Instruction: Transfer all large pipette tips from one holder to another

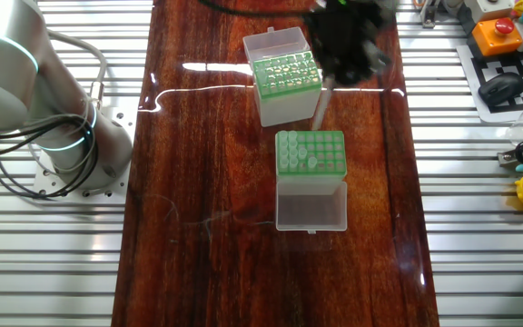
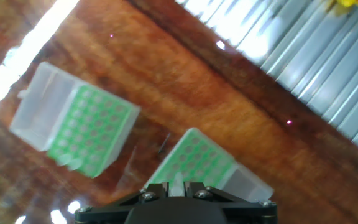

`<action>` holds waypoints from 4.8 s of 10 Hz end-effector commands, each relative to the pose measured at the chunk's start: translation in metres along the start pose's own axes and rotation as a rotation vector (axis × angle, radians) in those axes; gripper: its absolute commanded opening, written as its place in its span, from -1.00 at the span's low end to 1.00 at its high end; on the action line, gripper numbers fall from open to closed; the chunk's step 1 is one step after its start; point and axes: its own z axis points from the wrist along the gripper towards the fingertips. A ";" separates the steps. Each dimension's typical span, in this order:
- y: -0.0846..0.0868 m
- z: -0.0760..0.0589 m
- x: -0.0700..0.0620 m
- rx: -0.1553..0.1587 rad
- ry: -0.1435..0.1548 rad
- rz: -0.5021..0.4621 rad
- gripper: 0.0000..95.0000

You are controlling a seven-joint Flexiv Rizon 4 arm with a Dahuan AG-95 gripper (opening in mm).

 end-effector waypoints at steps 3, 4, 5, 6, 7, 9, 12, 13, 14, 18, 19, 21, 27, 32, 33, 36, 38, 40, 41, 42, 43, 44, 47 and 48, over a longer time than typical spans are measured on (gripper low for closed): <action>-0.007 0.007 -0.005 0.017 -0.012 -0.035 -1.00; -0.007 0.007 -0.005 0.004 -0.013 -0.035 -1.00; -0.007 0.007 -0.005 0.006 -0.010 -0.027 -1.00; -0.007 0.007 -0.005 0.011 -0.005 -0.012 -1.00; -0.007 0.007 -0.005 0.015 -0.002 -0.007 -1.00; -0.008 0.007 -0.004 0.017 -0.005 -0.011 -1.00; -0.013 0.012 0.008 0.015 -0.007 -0.002 -1.00; -0.012 0.018 0.014 0.017 -0.009 0.002 -1.00; -0.010 0.022 0.020 0.018 -0.011 0.003 -1.00; -0.005 0.033 0.034 0.019 -0.021 0.024 -1.00; -0.004 0.035 0.037 0.017 -0.023 0.025 -1.00; -0.001 0.039 0.041 0.017 -0.028 0.024 -1.00; 0.000 0.053 0.038 0.025 -0.050 0.003 -1.00; -0.001 0.064 0.037 0.016 -0.070 -0.007 -0.20; -0.001 0.064 0.037 0.017 -0.069 -0.008 -0.20; -0.001 0.060 0.036 0.021 -0.063 0.004 -0.60; 0.009 0.044 0.029 0.008 -0.066 0.016 -0.60; 0.028 0.040 0.022 0.007 -0.059 0.045 -0.60; 0.028 0.040 0.022 0.007 -0.059 0.045 -0.60; 0.028 0.040 0.022 0.007 -0.059 0.045 -0.60; 0.028 0.040 0.022 0.007 -0.059 0.045 -0.60; 0.028 0.040 0.022 0.007 -0.059 0.045 -0.60; 0.028 0.040 0.022 0.007 -0.059 0.045 -0.60; 0.028 0.040 0.022 0.007 -0.059 0.045 -0.60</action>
